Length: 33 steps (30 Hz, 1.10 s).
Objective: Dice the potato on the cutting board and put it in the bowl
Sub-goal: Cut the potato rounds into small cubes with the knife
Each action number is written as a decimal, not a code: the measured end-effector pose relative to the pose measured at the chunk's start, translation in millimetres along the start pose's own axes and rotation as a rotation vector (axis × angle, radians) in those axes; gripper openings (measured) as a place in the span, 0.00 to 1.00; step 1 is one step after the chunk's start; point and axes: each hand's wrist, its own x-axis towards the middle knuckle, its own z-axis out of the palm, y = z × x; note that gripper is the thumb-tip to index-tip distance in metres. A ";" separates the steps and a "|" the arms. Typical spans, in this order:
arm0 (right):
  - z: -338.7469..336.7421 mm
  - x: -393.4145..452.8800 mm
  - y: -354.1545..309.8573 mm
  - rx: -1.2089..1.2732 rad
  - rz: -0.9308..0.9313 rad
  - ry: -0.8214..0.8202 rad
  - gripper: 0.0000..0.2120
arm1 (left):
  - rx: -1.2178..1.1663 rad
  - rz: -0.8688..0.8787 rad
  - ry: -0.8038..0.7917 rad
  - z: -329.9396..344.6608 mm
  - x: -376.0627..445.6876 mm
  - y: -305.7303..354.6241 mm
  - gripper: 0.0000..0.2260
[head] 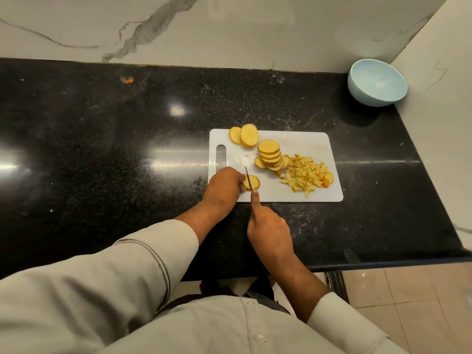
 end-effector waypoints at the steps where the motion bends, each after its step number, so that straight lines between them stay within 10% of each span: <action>1: 2.0 4.7 -0.6 0.007 -0.001 -0.005 0.30 | 0.020 0.003 -0.013 -0.6 0.1 0.5 0.08; 23: 7.6 1.3 7.8 -0.002 0.001 -0.154 0.32 | 0.204 -0.001 0.003 -4.8 -3.1 12.6 0.05; 33: 5.2 -49.2 30.7 -0.029 -0.010 -0.093 0.30 | -0.092 -0.072 -0.011 -5.7 7.2 -7.2 0.14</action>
